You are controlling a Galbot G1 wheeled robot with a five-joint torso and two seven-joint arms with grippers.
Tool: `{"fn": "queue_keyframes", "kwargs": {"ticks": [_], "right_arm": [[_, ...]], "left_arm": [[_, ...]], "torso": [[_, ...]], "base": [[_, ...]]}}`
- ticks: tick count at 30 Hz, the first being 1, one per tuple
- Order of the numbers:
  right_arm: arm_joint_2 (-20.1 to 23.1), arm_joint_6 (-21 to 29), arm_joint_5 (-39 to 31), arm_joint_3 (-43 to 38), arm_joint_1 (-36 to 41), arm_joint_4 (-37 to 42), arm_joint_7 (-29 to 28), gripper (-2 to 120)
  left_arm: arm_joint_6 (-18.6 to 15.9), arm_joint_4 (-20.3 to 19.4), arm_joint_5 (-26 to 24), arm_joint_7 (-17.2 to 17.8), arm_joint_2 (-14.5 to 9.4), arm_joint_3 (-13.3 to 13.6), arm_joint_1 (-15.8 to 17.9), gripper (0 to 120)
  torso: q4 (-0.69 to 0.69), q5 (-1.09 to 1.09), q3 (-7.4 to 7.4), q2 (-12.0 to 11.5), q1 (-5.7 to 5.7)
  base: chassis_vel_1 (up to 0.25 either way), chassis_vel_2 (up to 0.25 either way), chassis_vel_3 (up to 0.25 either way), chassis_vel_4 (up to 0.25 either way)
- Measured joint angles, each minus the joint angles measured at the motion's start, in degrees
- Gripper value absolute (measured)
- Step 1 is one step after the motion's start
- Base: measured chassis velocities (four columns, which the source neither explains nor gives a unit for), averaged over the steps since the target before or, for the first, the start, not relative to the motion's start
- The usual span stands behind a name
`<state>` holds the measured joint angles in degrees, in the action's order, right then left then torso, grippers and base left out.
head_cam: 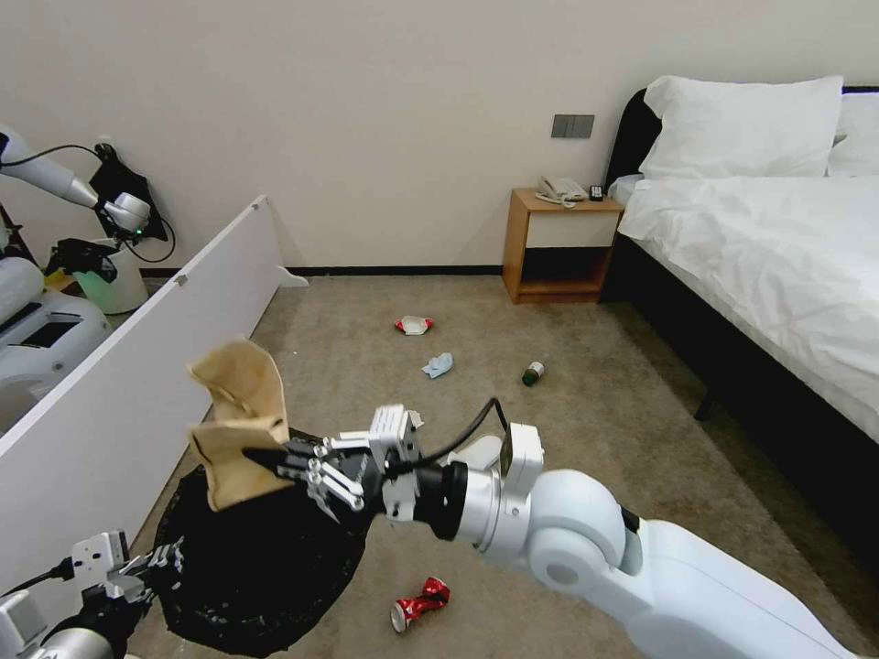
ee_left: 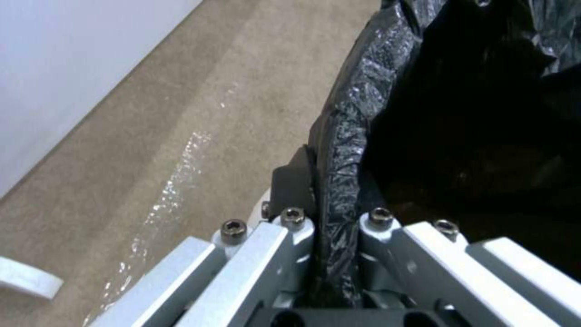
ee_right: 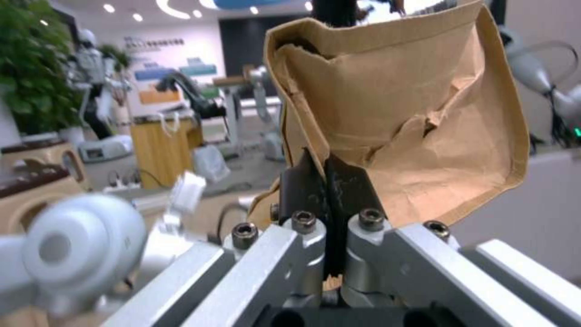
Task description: Pick up the trash bin, then pick up the garbage from the floor and place it into the trash bin.
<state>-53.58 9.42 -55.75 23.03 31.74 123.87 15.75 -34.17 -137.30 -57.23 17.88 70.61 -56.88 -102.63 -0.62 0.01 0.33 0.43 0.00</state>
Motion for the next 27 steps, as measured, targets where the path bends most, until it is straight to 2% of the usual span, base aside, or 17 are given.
{"fn": "queue_keyframes", "kwargs": {"ticks": [6,22,25,26,27], "right_arm": [[2.7,0.3,1.2,-1.7,2.4,1.3,-0.2,0],[4.2,0.7,3.2,-0.9,4.3,1.8,0.0,1],[5.1,0.7,4.6,-0.5,5.6,2.2,-0.3,14],[5.1,0.7,4.6,-0.5,5.6,2.2,-0.3,14],[5.3,0.7,4.8,-0.4,6.0,2.3,-0.3,21]], "left_arm": [[-0.8,-0.2,-1.2,1.8,-0.2,-0.1,-0.3,2],[-2.4,-1.7,-5.8,5.2,-0.1,0.5,-0.6,2],[-3.8,-3.3,-9.5,7.6,-0.2,0.8,-1.2,2],[-3.8,-3.3,-9.5,7.6,-0.2,0.8,-1.2,2],[-4.2,-3.6,-10.6,8.6,-0.3,1.0,-1.3,2]], "torso": [[0.01,0.00,0.00,0.0,0.00],[0.01,-0.01,0.00,0.0,0.00],[0.00,0.00,0.00,0.0,0.00],[0.00,0.00,0.00,0.0,0.00],[0.00,0.00,0.00,0.0,0.00]], "base": [[0.000,0.000,0.000,0.000],[0.000,0.000,0.000,0.000],[0.000,0.000,0.000,0.000],[0.000,0.000,0.000,0.000],[0.000,0.000,0.000,0.000]]}}
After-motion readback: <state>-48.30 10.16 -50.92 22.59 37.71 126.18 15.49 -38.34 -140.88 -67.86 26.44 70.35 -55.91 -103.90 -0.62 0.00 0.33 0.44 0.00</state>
